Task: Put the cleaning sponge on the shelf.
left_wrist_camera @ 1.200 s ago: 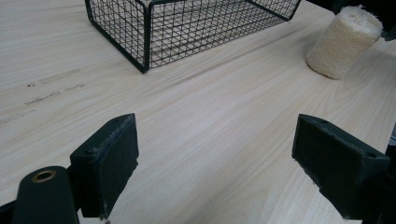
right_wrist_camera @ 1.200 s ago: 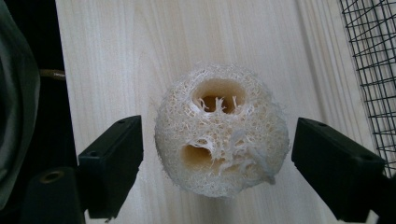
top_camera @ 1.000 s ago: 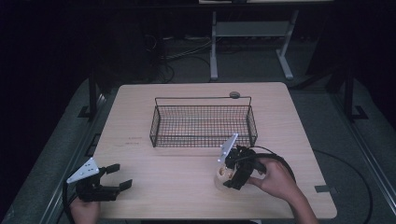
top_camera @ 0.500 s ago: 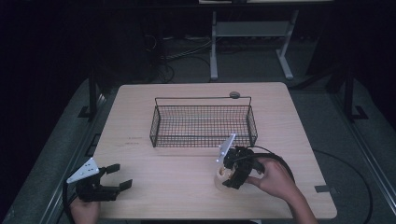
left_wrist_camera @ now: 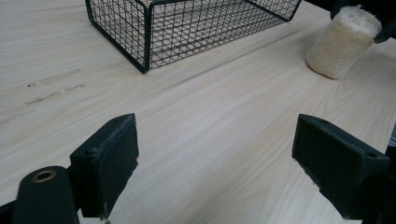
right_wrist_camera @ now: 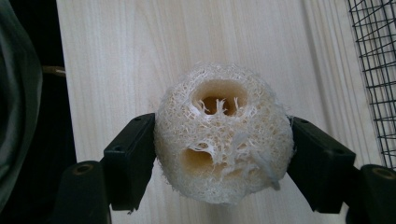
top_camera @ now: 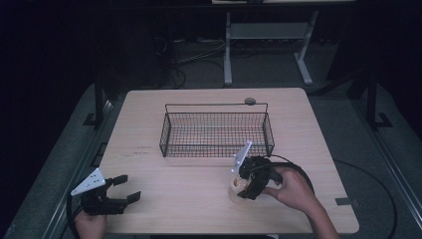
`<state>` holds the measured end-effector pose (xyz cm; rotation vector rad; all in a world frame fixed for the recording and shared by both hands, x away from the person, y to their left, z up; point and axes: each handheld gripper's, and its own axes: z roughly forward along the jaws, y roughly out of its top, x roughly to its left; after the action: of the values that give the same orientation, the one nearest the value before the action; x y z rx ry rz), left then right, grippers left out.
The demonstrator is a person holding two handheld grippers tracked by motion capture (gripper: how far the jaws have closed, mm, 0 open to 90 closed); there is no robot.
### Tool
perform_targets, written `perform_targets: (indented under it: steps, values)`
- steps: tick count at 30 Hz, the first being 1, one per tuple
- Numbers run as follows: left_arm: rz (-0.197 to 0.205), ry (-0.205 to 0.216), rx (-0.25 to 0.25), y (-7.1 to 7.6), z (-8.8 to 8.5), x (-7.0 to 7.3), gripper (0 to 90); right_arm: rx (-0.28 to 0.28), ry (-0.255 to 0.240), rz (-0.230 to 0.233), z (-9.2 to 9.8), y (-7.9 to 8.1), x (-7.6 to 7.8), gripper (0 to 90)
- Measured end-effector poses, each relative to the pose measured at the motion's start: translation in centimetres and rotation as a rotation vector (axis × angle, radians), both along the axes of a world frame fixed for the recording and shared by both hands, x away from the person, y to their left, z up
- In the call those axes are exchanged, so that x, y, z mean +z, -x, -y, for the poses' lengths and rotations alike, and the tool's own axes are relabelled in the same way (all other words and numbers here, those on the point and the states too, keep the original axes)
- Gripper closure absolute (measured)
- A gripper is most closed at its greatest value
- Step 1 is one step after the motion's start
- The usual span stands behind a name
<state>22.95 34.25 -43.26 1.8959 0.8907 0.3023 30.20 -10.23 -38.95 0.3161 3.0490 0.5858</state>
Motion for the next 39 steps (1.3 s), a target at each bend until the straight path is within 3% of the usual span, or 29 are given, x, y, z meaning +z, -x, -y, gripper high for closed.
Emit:
perform_targets:
  steps: [15,39]
  values:
    - [0.0,0.001,0.0,0.0,0.0,0.0,13.4,0.004,-0.029,-0.004,0.3,-0.5,1.6,28.7]
    - [0.001,0.0,0.001,0.0,0.0,0.0,13.4,0.025,-0.036,-0.001,0.3,-2.2,4.1,28.8]
